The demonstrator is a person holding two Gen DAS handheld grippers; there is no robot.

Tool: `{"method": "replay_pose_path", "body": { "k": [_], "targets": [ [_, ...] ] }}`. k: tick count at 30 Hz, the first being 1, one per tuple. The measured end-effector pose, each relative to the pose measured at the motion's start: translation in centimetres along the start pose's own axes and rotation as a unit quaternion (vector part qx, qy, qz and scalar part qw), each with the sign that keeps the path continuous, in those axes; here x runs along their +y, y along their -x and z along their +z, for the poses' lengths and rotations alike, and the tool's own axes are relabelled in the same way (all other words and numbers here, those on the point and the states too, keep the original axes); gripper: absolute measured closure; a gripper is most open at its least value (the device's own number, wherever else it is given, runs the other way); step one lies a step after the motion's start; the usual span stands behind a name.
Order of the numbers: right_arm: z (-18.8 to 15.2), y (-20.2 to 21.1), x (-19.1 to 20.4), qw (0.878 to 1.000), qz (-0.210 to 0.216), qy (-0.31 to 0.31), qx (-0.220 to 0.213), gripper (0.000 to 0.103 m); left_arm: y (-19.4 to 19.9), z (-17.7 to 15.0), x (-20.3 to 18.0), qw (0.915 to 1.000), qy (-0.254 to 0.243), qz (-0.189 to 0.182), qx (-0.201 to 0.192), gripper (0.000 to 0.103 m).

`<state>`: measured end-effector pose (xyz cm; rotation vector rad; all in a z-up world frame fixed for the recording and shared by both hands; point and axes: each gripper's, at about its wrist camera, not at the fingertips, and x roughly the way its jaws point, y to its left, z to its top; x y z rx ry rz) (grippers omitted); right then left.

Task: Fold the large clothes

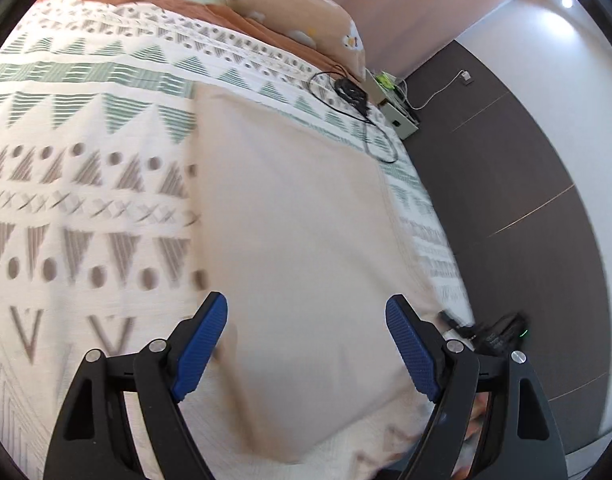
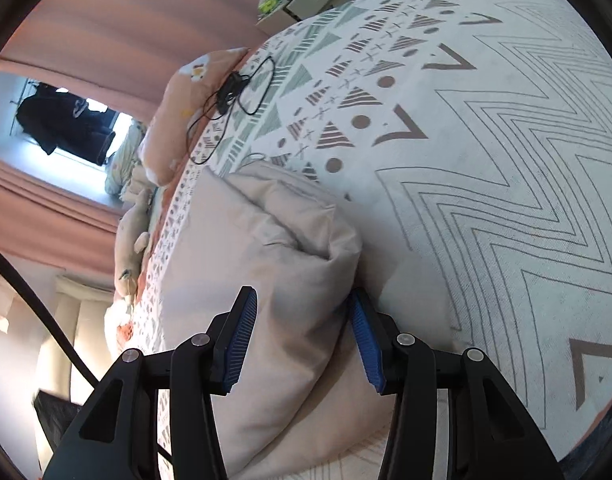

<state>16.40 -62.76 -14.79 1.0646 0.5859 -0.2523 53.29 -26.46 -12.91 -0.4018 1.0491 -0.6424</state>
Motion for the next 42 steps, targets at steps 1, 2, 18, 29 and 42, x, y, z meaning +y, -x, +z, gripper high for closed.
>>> {"method": "replay_pose_path", "body": {
  "k": [1,2,18,29,42],
  "targets": [
    [0.2,-0.2,-0.1,1.000,-0.002,0.003,0.001,0.057,-0.4,-0.8,0.8,1.0000,0.000,-0.005,-0.001,0.021],
    [0.4,-0.3,0.1,1.000,-0.003,0.010,0.003,0.057,-0.8,-1.5,1.6,0.9999,0.007,-0.008,0.002,0.021],
    [-0.8,4.0,0.7,0.994,0.035,0.102,-0.020,0.096,-2.8,-1.9,1.4,0.9993,0.000,-0.023,0.031,0.041],
    [-2.1,7.3,-3.9,0.997,0.035,0.058,-0.024,0.097,-4.0,-3.3,1.5,0.9988,-0.008,0.000,0.049,0.052],
    [-2.0,7.7,-4.7,0.998,0.043,0.032,0.028,0.093,-4.2,-2.9,2.3,0.9986,0.011,-0.007,0.050,0.052]
  ]
}}
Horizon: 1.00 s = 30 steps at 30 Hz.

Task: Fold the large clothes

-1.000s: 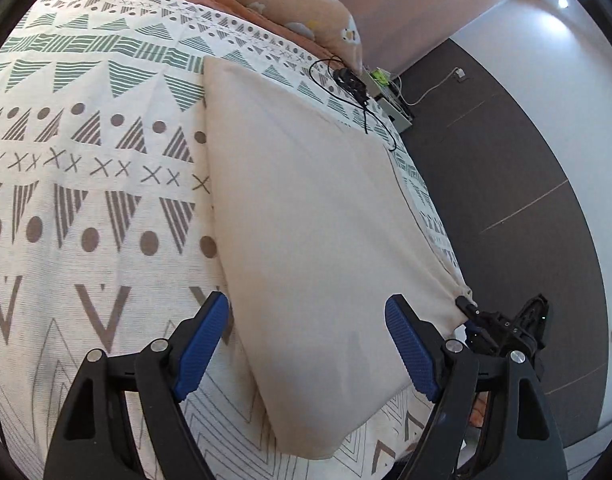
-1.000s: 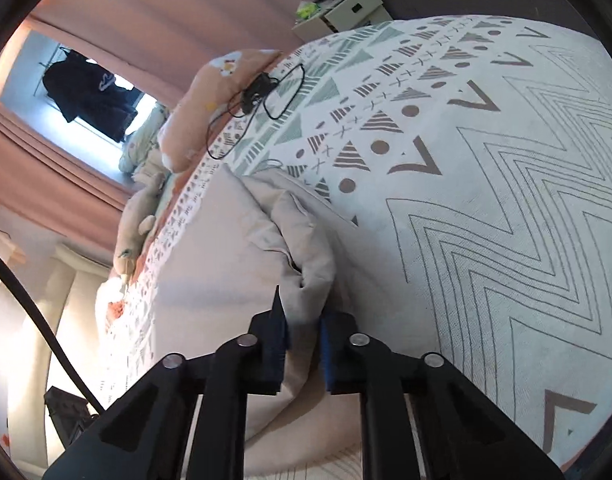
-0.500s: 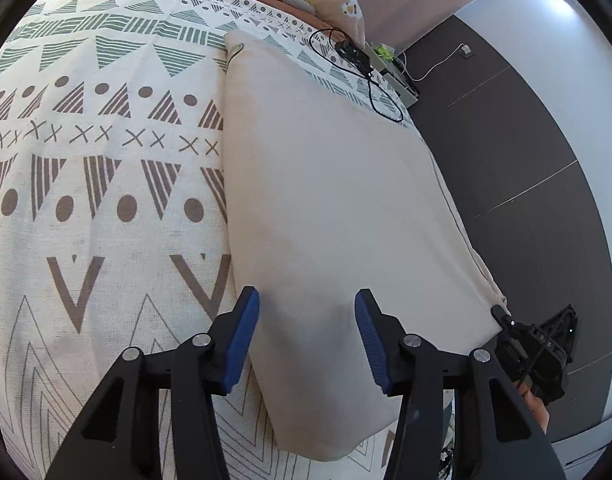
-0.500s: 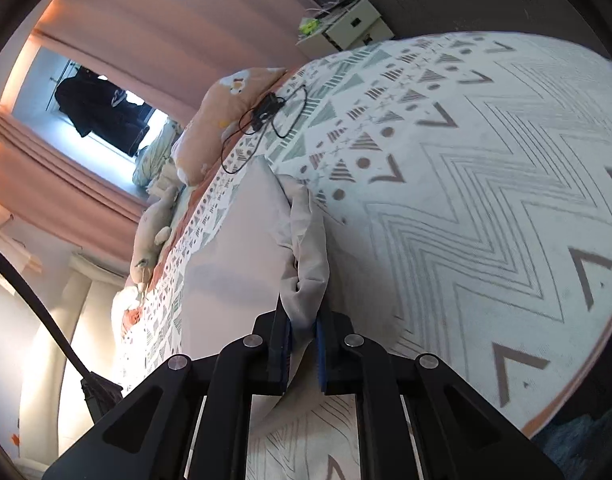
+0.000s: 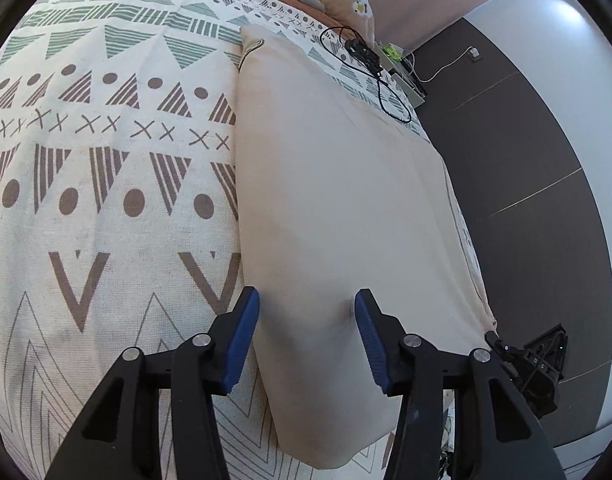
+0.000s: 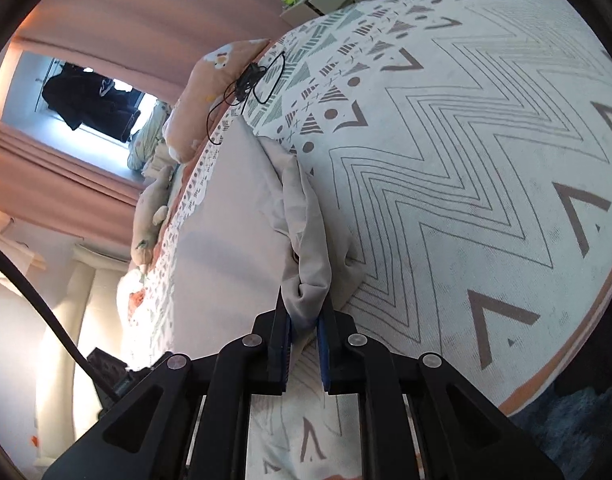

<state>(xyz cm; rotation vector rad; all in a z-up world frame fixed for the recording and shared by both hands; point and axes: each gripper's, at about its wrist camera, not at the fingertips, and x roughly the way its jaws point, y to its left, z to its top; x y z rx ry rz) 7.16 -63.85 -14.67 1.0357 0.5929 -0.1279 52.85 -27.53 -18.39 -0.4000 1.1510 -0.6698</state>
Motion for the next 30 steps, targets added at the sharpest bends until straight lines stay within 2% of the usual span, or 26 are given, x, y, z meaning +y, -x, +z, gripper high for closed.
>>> {"method": "replay_pose_path", "body": {
  "k": [2,4,6,7,8,11,15,16,19,22,25,30],
  "targets": [
    [0.3,0.6,-0.2,1.000,-0.005,-0.005,0.004,0.088,0.4,0.2,-0.1,0.9999,-0.002,-0.011,-0.003,0.052],
    [0.9,1.8,0.2,1.000,-0.028,0.008,-0.006,0.082,0.7,0.4,-0.2,0.9998,-0.001,-0.018,-0.007,0.052],
    [1.4,3.2,0.8,0.998,-0.047,0.026,-0.023,0.063,0.9,0.7,-0.2,0.9997,0.001,-0.020,-0.012,0.052],
    [1.9,3.9,1.0,0.998,-0.052,0.033,-0.031,0.043,1.0,0.8,-0.2,0.9997,0.002,-0.022,-0.012,0.052],
    [2.1,4.3,1.2,0.997,-0.054,0.036,-0.035,0.035,1.0,0.8,-0.2,0.9996,0.003,-0.024,-0.011,0.052],
    [2.7,4.7,1.8,0.997,-0.052,0.048,-0.035,0.035,0.9,0.9,-0.1,0.9996,0.009,-0.021,-0.014,0.052],
    [2.6,2.7,2.4,0.996,-0.061,0.068,-0.004,0.035,1.0,1.0,0.4,0.9995,0.020,-0.011,-0.023,0.052],
    [2.6,2.2,2.1,0.995,-0.067,0.067,0.005,0.036,1.0,0.9,0.5,0.9994,0.024,-0.008,-0.024,0.052],
    [2.7,0.9,1.8,0.995,-0.073,0.064,0.013,0.088,0.8,0.7,1.0,0.9991,0.034,-0.007,-0.025,0.052],
    [3.0,0.5,2.6,0.994,-0.068,0.081,0.000,0.094,0.4,0.8,1.0,0.9992,0.031,-0.001,-0.025,0.052],
    [3.7,-0.3,3.4,0.992,-0.069,0.103,-0.004,0.096,0.1,1.0,0.9,0.9992,0.032,-0.001,-0.024,0.052],
    [3.9,-1.4,2.8,0.993,-0.072,0.097,-0.006,0.096,-0.1,0.9,0.4,0.9995,0.022,0.000,-0.020,0.052]
  ]
}}
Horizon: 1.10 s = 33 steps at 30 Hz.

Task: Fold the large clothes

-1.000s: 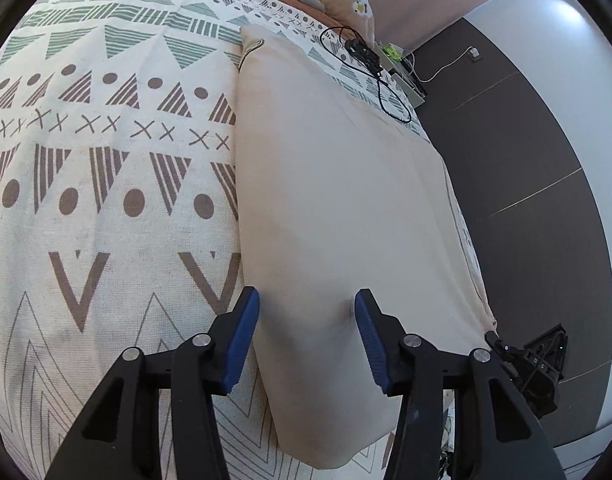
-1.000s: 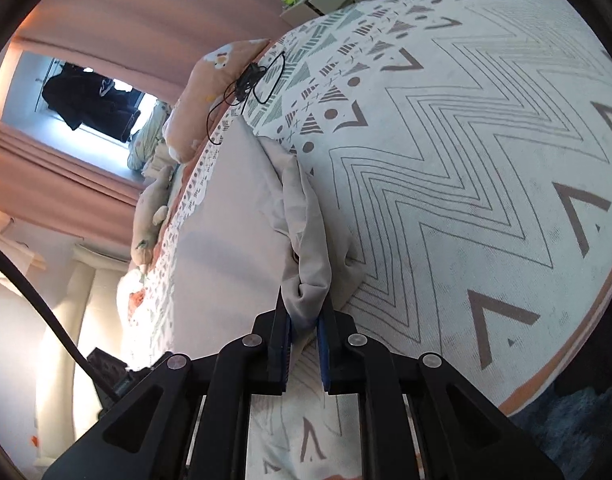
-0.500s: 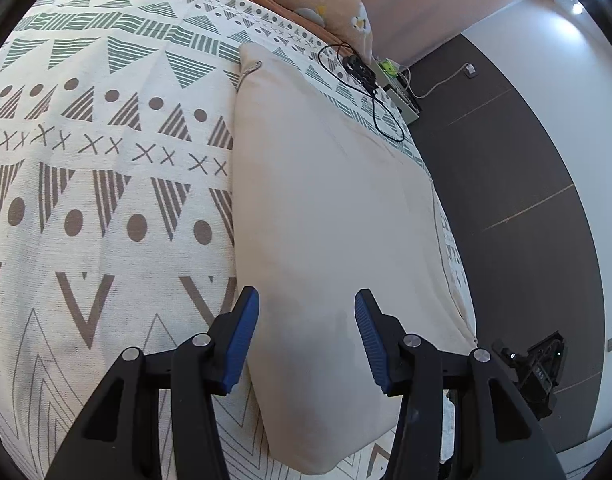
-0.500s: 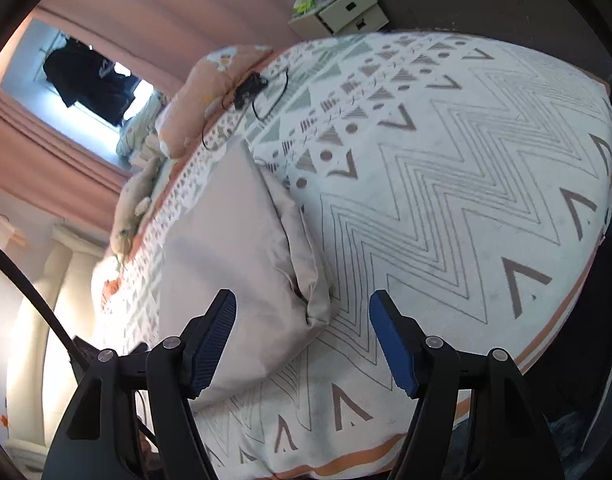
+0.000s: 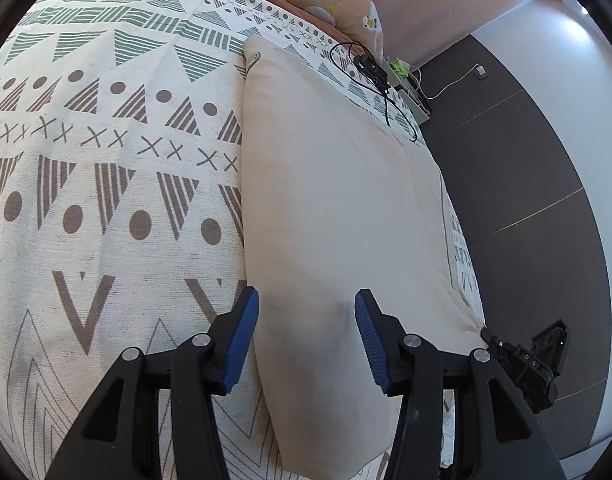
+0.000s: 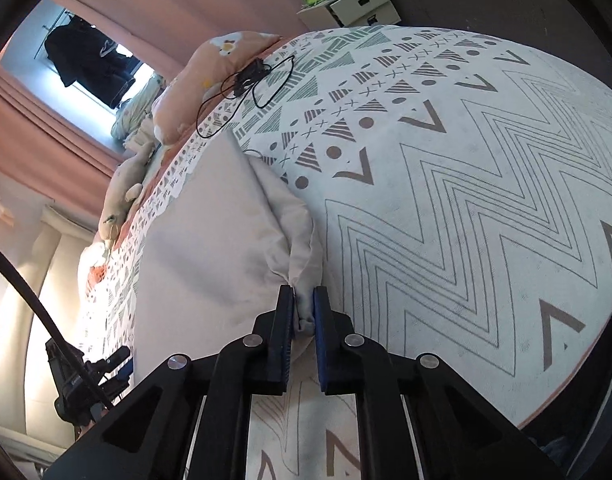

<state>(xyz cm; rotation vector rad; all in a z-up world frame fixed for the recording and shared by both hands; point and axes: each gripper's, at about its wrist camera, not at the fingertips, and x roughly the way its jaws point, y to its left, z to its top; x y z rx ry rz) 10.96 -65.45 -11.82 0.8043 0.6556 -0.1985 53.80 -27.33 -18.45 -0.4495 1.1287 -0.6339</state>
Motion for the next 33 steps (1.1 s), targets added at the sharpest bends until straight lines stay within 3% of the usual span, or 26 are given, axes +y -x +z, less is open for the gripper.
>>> {"method": "replay_pose_path", "body": {
  "k": [6,9,11,12,18,26,33],
  "targets": [
    [0.1,0.0,-1.2,0.999,0.042,-0.016,0.016,0.091,0.1,0.3,-0.4,0.9998,-0.002,-0.017,-0.004,0.052],
    [0.8,0.5,-2.1,0.999,0.043,-0.024,0.019,0.078,0.1,0.5,-0.5,0.9999,-0.002,-0.016,-0.006,0.052],
    [1.2,0.8,-2.1,0.999,0.039,-0.013,0.017,0.041,0.0,0.7,-0.3,0.9998,0.006,-0.017,-0.003,0.052],
    [1.6,1.0,-2.0,0.999,0.041,-0.007,0.018,0.035,-0.1,0.8,-0.1,0.9998,0.010,-0.019,0.000,0.052],
    [4.3,-1.1,-1.2,0.996,0.055,0.028,0.060,0.034,-0.3,1.4,0.1,0.9998,0.017,-0.013,-0.003,0.052],
    [9.2,-8.0,0.4,0.983,0.060,0.094,0.144,0.034,-2.0,3.3,-0.1,0.9998,0.009,0.019,-0.006,0.052],
    [12.1,-13.0,2.7,0.972,0.046,0.151,0.173,0.034,-4.0,5.5,0.4,0.9993,0.003,0.038,0.003,0.052]
  ]
}}
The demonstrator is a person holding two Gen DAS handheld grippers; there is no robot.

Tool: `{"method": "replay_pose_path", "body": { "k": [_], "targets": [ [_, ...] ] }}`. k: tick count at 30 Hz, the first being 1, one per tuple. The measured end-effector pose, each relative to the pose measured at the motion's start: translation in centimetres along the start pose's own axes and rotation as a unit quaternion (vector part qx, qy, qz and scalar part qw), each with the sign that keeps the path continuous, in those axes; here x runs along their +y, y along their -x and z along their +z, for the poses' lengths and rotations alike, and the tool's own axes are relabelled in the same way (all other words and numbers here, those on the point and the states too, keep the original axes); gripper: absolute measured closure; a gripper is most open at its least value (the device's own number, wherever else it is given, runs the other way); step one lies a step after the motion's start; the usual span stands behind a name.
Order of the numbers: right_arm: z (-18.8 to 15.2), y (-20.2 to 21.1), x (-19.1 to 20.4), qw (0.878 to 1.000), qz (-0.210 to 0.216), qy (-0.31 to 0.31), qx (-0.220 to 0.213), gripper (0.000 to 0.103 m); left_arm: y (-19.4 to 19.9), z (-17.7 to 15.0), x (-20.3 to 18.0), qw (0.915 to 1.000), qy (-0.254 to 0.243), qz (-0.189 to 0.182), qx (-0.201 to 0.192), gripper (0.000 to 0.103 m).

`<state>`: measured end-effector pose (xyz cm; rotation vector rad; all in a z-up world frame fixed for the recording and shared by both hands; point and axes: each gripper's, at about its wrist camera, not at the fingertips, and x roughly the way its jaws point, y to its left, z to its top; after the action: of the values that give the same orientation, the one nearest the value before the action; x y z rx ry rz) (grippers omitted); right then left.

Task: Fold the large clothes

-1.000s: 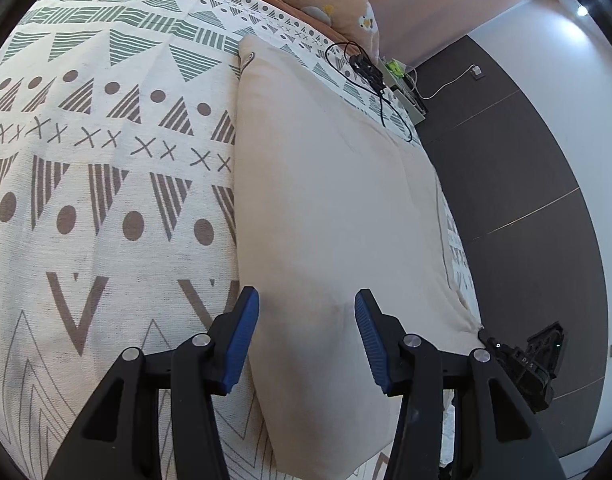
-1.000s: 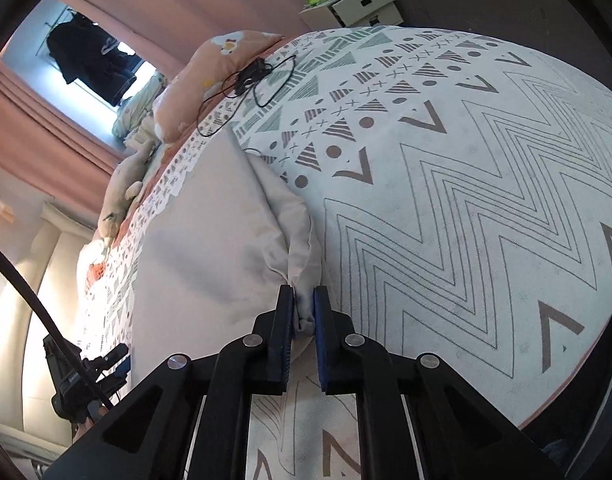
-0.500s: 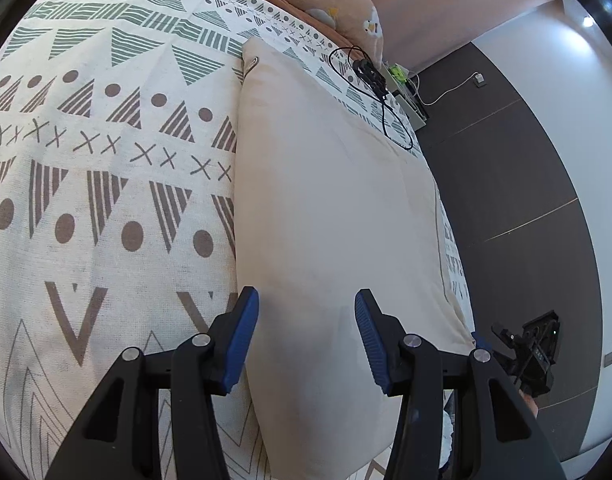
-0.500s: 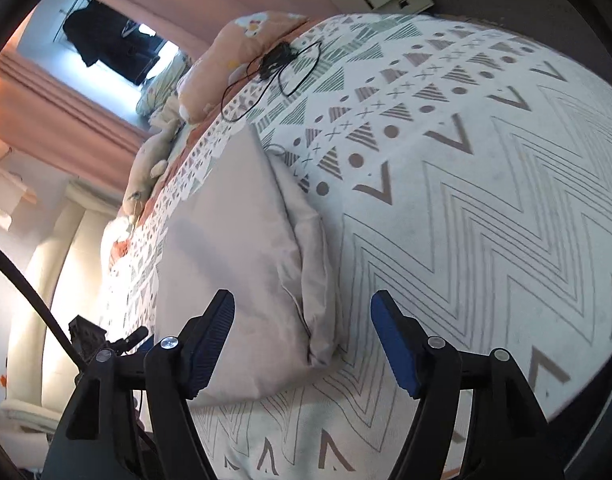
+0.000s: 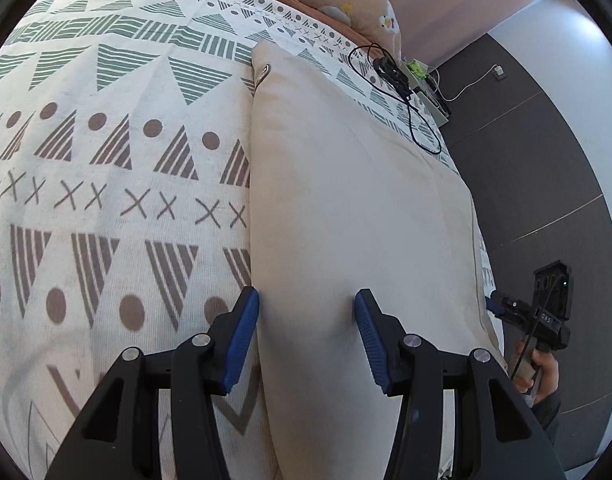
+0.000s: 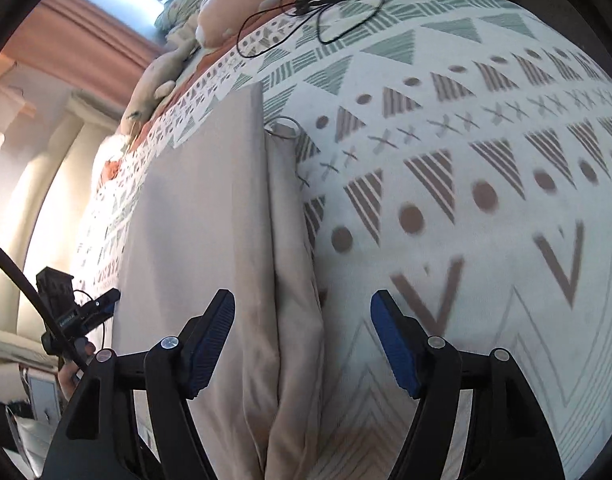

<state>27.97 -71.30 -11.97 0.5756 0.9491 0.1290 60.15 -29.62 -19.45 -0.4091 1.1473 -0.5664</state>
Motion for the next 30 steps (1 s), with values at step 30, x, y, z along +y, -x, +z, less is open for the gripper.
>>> {"method": "replay_pose_path", "body": {
  "k": [30],
  "targets": [
    [7.5,-12.2,0.5,0.987,0.115,-0.019,0.109,0.053,-2.8,5.2,0.3,0.9997,-0.009,0.020,-0.012,0.052]
  ]
}}
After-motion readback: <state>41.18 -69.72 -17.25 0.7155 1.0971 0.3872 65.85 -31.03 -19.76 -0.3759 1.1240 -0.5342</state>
